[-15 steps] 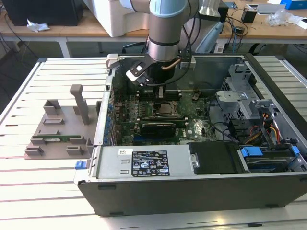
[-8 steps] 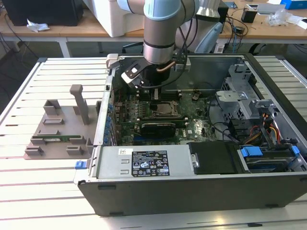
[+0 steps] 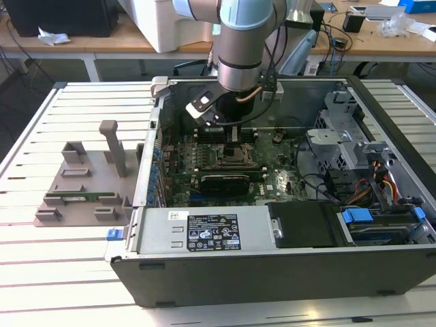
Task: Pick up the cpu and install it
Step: 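Close the cpu cover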
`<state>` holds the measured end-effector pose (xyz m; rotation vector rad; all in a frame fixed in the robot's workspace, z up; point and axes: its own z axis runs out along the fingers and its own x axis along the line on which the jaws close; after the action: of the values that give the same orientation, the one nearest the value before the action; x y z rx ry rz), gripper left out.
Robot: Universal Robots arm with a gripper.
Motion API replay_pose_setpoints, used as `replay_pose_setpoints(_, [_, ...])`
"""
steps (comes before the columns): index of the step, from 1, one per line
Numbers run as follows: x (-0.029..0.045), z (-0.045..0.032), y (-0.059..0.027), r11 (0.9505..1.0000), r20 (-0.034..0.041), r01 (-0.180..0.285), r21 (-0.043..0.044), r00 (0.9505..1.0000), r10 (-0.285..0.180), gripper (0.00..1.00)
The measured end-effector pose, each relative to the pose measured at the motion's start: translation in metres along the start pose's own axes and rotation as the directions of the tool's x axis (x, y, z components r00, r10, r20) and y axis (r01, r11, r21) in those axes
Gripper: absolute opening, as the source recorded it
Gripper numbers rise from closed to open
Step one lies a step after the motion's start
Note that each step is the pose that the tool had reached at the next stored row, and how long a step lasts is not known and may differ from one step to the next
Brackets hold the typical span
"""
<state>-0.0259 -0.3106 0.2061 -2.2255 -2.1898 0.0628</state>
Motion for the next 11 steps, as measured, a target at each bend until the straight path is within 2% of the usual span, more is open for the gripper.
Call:
replay_pose_setpoints(1, [0.0000, -0.0004, 0.0049, 1.0000, 0.0000, 0.000, 0.0001, 1.0000, 0.000, 0.11])
replay_pose_setpoints(4, [0.0001, -0.0058, 0.0035, 1.0000, 0.0004, 0.000, -0.0012, 1.0000, 0.000, 0.11])
replay_pose_setpoints(6, [-0.0001, -0.0056, -0.0027, 1.0000, 0.0003, 0.000, -0.0024, 1.0000, 0.000, 0.11])
replay_pose_setpoints(8, [-0.0003, -0.0035, -0.0195, 1.0000, 0.0004, 0.002, -0.0025, 1.0000, -0.002, 0.11])
replay_pose_setpoints(9, [-0.0004, -0.0025, -0.0233, 1.0000, 0.0006, 0.003, -0.0023, 1.0000, -0.003, 0.11])
replay_pose_setpoints(11, [-0.0007, -0.0016, -0.0250, 1.0000, 0.0008, 0.006, -0.0023, 1.0000, -0.006, 0.11])
